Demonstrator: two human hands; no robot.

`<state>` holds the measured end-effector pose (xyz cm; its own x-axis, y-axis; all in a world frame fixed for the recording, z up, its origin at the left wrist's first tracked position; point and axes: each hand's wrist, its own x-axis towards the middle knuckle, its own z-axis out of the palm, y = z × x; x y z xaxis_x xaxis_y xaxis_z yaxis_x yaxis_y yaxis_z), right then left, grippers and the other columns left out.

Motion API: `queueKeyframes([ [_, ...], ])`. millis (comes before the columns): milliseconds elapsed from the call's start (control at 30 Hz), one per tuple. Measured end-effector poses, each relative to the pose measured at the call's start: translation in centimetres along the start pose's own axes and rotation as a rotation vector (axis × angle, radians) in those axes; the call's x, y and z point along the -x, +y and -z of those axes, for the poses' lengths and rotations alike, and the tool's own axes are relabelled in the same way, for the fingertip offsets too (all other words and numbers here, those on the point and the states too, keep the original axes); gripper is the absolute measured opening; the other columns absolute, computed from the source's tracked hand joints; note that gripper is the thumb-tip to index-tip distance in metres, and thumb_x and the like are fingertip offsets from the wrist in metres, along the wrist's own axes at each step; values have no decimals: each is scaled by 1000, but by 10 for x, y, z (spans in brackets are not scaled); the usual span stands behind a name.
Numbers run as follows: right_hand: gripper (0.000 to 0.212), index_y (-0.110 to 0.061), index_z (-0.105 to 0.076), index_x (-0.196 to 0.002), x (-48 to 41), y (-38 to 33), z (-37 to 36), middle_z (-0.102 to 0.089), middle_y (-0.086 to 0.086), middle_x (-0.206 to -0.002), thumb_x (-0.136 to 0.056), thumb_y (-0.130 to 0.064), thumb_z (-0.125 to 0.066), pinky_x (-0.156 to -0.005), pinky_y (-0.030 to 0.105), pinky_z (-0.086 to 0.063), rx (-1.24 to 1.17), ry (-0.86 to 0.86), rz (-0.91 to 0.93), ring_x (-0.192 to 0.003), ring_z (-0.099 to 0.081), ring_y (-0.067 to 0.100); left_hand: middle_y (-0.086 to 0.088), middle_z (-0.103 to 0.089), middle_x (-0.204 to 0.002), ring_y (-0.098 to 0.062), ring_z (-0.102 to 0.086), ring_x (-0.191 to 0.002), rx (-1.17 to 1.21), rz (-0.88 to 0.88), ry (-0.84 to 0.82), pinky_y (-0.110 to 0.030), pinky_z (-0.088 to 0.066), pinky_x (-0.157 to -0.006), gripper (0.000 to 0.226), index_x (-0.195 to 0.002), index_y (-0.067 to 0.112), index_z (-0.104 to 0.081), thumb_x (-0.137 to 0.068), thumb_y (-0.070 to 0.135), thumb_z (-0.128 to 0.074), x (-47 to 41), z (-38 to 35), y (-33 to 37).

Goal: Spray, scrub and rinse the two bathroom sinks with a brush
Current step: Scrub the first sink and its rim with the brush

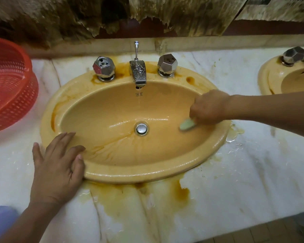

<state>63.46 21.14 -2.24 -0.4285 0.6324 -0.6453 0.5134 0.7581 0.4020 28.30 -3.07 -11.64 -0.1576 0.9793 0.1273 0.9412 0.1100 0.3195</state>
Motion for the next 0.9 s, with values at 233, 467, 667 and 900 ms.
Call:
queueKeyframes([
  [233,31,-25,-66,-127,-21,27,19,-64,4,-81,-99,-27,-52,-45,23,-18,183,445,-71,-55,-48,28,-10,-51,-151,-30,-26,-154,-7,-3,-10,-70,-8,-115,43,-94,17,-73,-95,37,-34,-2,-3,-2],
  [467,31,-31,-63,-124,-34,13,-12,-69,-1,-91,-103,-27,-41,-51,26,-39,310,324,99,-73,-61,28,-13,-57,-143,-33,-26,-153,17,-31,16,-68,-12,-117,44,-94,13,-73,-94,35,-35,-1,-5,-3],
  [667,33,-33,-58,-132,-20,28,-18,-60,-3,-79,-105,-35,-40,-45,25,-24,226,452,-94,-59,-46,27,-14,-59,-142,-36,-29,-152,25,-56,41,-66,-17,-115,44,-94,12,-75,-93,34,-37,-2,-10,-9],
  [900,36,-36,-57,-133,8,44,-26,-62,-2,-80,-105,-39,-35,-48,26,-32,129,464,-205,-61,-53,29,-16,-62,-138,-38,-32,-151,20,-82,64,-67,-21,-111,44,-92,11,-75,-92,34,-38,-5,-13,-10],
])
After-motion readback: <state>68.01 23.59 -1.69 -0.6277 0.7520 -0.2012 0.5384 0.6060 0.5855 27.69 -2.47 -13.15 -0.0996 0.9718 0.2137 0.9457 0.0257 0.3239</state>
